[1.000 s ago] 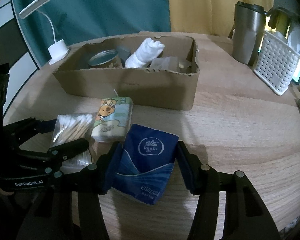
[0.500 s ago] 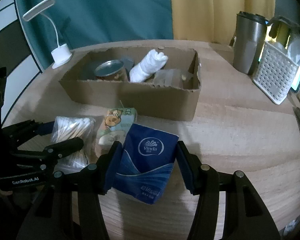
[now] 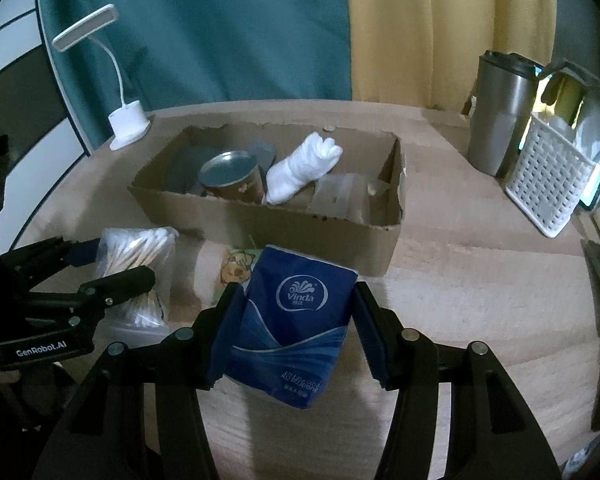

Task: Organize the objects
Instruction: 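Carry the swab bag with the left gripper while the right carries the tissue pack over the box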

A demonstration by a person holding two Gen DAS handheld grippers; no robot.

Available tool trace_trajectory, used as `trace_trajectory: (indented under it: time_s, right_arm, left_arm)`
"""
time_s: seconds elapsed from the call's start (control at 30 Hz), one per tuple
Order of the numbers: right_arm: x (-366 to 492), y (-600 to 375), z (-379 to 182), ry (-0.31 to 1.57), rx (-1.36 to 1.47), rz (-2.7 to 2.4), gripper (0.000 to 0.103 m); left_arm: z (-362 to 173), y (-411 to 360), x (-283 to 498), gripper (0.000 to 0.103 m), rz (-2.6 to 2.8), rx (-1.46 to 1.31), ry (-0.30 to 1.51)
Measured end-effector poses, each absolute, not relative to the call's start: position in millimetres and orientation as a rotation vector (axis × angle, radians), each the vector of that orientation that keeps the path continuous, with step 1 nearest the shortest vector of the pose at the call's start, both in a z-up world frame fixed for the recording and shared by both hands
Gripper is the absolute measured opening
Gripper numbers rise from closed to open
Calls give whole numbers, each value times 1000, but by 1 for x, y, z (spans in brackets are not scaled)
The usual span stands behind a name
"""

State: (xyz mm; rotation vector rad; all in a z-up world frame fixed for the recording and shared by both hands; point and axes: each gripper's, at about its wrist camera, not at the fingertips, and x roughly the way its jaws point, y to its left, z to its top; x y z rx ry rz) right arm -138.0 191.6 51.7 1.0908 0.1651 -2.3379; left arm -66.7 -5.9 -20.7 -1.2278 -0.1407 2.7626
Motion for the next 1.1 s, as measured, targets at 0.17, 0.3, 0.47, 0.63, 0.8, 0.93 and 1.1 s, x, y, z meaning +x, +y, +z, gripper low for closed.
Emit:
trace_trajectory:
  time_s: [0.17, 0.3, 0.47, 0.63, 0.8, 0.93, 1.1]
  right_arm:
    - [-141, 192, 57, 165, 1077, -2349, 58]
    - [-143, 192, 61, 166, 1072, -2353, 58]
    - [-146, 190, 64, 169, 1062, -2355, 58]
    - [-148, 189, 68, 170, 1051, -2355, 58]
    - [-150, 187, 73, 168, 1035, -2359, 58]
    - [-152, 186, 75, 170, 1027, -2360, 58]
    - [-157, 184, 80, 170, 1017, -2360, 58]
  left_arm:
    - [-15, -9, -70, 62, 2771, -1217, -144]
    - [-12, -11, -71, 62, 2779, -1209, -149]
    - [-7, -13, -72, 62, 2789, -1195, -153]
    - [-2, -16, -73, 62, 2801, -1179, -155]
    - [4, -19, -75, 62, 2813, -1161, -147]
    - [8, -21, -77, 62, 2821, -1149, -144]
    - [12, -23, -81, 62, 2828, -1137, -140]
